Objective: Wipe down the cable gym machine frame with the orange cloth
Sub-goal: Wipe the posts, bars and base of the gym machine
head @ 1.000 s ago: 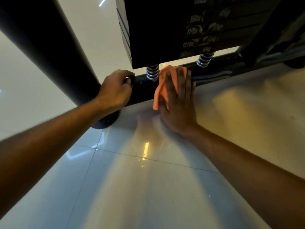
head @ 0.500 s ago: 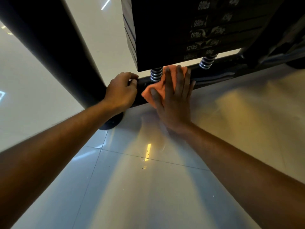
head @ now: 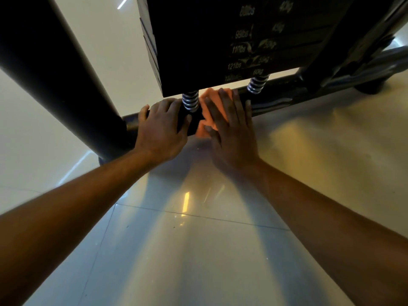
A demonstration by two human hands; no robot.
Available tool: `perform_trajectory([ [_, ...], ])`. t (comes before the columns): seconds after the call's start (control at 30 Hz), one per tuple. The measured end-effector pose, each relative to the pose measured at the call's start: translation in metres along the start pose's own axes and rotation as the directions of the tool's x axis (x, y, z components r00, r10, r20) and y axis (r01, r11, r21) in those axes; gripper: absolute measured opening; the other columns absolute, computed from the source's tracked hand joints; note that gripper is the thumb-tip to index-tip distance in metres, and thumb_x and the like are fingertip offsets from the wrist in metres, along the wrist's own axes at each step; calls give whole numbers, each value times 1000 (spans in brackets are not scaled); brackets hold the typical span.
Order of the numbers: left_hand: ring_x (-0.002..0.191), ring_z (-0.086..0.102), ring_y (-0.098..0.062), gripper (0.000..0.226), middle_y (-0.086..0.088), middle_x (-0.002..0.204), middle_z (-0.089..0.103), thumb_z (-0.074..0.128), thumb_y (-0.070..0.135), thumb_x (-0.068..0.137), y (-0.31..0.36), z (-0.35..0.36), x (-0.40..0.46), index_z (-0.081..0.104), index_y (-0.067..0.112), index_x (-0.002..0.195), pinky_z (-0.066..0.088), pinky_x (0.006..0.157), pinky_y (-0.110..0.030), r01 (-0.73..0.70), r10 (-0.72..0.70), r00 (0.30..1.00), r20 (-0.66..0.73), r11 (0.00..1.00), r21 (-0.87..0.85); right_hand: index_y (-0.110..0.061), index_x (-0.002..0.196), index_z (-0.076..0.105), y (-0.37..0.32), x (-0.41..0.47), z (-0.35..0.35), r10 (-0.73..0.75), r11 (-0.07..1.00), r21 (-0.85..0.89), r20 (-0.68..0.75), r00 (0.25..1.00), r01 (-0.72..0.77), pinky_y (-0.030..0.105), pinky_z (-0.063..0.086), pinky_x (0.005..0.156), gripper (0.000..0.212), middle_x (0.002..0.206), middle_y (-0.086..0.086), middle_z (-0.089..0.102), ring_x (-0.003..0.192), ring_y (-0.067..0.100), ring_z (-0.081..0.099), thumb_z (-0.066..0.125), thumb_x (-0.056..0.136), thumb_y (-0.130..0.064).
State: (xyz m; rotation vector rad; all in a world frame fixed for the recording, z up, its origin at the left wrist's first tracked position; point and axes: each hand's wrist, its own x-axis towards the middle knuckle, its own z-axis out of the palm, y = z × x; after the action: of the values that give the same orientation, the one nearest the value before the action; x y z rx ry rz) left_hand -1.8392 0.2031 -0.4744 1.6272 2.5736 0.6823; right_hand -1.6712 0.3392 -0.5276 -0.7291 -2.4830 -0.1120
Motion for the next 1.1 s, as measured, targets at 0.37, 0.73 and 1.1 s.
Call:
perform_trajectory([
  [0.37, 133, 54, -31, 50, -7, 141, 62, 44, 50, 104, 4, 0, 5, 58, 21, 142, 28, 118, -53, 20, -21, 1000, -2, 999, -35, -17, 171, 31, -15, 7, 3, -35, 997, 69, -9, 999, 36, 62, 14, 131, 63, 179, 14, 21, 167, 40, 9, 41, 116, -47],
  [0.73, 133, 55, -32, 52, -8, 141, 63, 48, 53, 104, 9, 12, -1, 58, 18, 141, 29, 120, -57, 29, -27, 995, -98, 999, 22, -23, 170, 34, -16, 5, 4, 18, 997, 79, 17, 1000, -19, 63, 12, 131, 60, 179, 15, 18, 167, 41, 6, 43, 115, -46],
  [1.1, 139, 52, -30, 60, -9, 147, 60, 48, 55, 105, 3, 13, -3, 52, 16, 150, 27, 121, -52, -3, 8, 994, -108, 999, 44, -24, 169, 36, -7, 11, -7, 19, 994, 106, 23, 1000, -22, 61, 15, 132, 57, 178, 13, 23, 167, 39, 11, 41, 116, -45],
])
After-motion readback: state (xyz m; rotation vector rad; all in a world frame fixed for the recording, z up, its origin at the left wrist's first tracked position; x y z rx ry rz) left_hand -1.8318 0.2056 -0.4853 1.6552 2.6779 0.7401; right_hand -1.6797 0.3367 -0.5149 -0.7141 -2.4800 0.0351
